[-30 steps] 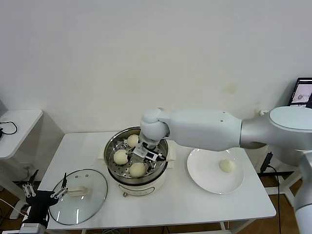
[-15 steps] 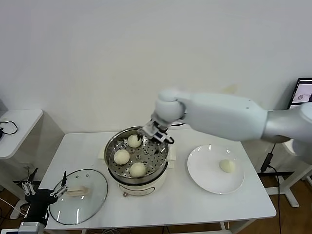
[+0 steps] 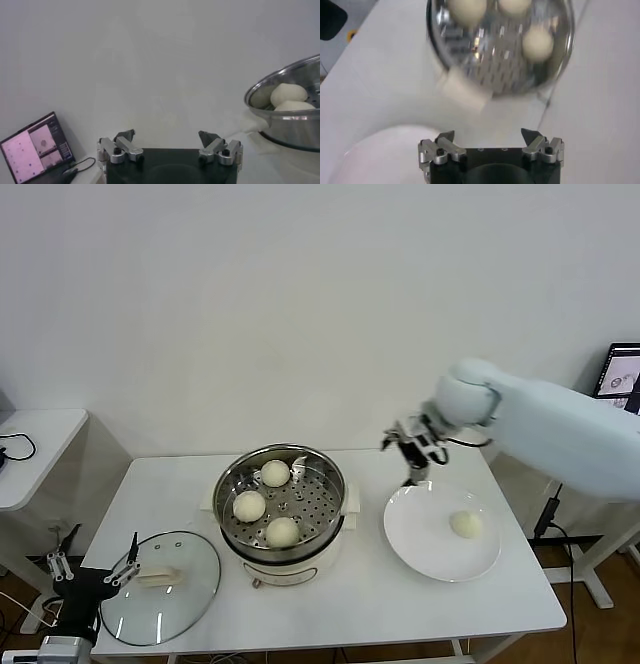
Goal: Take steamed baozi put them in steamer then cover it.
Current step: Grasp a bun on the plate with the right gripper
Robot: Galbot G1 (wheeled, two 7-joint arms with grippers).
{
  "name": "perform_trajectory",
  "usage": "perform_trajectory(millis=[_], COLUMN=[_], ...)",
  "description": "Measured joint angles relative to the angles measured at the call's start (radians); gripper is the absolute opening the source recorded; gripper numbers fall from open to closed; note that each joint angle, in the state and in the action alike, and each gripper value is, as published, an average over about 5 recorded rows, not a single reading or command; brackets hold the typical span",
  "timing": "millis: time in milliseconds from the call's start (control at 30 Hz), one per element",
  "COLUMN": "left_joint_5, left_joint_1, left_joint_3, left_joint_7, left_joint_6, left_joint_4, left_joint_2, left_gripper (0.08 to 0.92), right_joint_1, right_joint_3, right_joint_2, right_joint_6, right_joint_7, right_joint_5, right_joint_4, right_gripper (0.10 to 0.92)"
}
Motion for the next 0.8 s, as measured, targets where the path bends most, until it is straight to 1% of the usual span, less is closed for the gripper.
perform_trajectory(millis=[167, 367, 567, 800], left_joint_5=[0.001, 0.003, 0.006, 0.010], left_joint_1=[0.002, 0.012, 0.017, 0.021], left_joint_3=[0.001, -0.002, -0.004, -0.005], left_joint_7=[0.001, 0.001, 0.001, 0.001], left_joint_6=[0.002, 0.002, 0.003, 0.004], left_joint_4=[-0.002, -0.004, -0.006, -0.006], left_joint_2=[0.003, 0.001, -0.002, -0.003], left_gripper=[0.823, 0.823, 0.823, 0.823], right_joint_1=[-0.116, -0.248, -0.359, -0.447], right_joint_3=[0.082, 0.171, 0.253, 0.328], right_joint_2=[-0.071, -0.109, -0.111, -0.076], right_joint_6=[0.000, 0.003, -0.003, 0.002], right_joint_7=[-0.009, -0.014, -0.008, 0.003], right_joint_5=[-0.059, -0.129, -0.193, -0.248], right_joint_4=[-0.021, -0.057, -0.103, -0.179], right_gripper=[0.823, 0.823, 0.823, 0.823])
